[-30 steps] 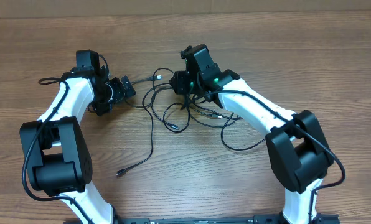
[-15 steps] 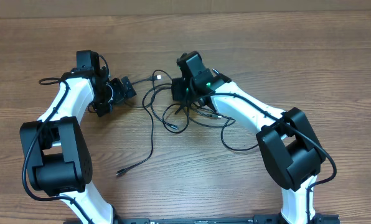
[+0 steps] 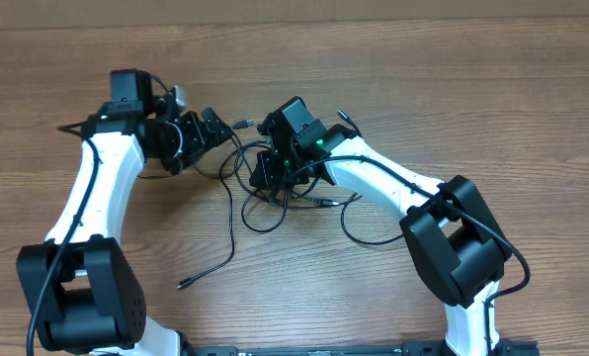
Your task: Untangle cables
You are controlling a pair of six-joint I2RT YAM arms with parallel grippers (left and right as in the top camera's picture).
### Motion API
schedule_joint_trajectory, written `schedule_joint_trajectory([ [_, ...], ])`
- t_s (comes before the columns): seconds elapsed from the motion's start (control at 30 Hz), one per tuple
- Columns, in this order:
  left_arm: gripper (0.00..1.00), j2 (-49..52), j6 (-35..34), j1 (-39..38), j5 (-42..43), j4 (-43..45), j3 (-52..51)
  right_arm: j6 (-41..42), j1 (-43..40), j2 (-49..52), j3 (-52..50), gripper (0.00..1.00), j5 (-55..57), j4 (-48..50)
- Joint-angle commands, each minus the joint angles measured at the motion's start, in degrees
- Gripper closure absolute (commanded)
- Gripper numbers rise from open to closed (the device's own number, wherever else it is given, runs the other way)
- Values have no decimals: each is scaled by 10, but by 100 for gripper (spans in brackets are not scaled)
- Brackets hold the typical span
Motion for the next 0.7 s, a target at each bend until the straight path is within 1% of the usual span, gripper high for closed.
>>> schedule_joint_trajectory([
  [0.0, 27, 7, -18, -39, -13, 0, -3, -2, 3, 4, 5, 88, -33, 0],
  [0.03, 34, 10, -29, -48, -41, -4, -3, -2, 3, 4, 5, 88, -37, 0],
  [0.07, 38, 16, -51, -59, -82, -10, -3, -2, 3, 4, 5, 88, -37, -1],
  [0.13, 39, 28, -82, -74, -85, -7, -3, -2, 3, 4, 5, 88, -37, 0],
  [0.2, 39, 35, -92, -82, -80, 1, -3, -2, 3, 4, 5, 89, -36, 4],
  [0.3, 40, 59, -94, -86, -86, 3, -3, -2, 3, 4, 5, 91, -37, 15],
  [0.37, 42, 76, -94, -86, -85, 5, -3, -2, 3, 4, 5, 92, -37, 15],
  [0.4, 46, 88, -94, -86, -80, 9, -3, -2, 3, 4, 5, 92, -37, 15],
  [0.5, 49, 105, -94, -86, -68, 31, -3, -2, 3, 4, 5, 92, -37, 15],
  [0.53, 46, 106, -94, -86, -66, 42, -3, -2, 3, 4, 5, 92, -36, 15],
  [0.57, 38, 105, -94, -85, -64, 54, -2, -2, 3, 4, 5, 92, -36, 14],
  [0.6, 34, 103, -94, -85, -53, 71, -2, -3, 3, 4, 5, 92, -36, 14],
  [0.67, 33, 104, -94, -85, -50, 83, -2, -3, 2, 4, 5, 88, -35, 9],
])
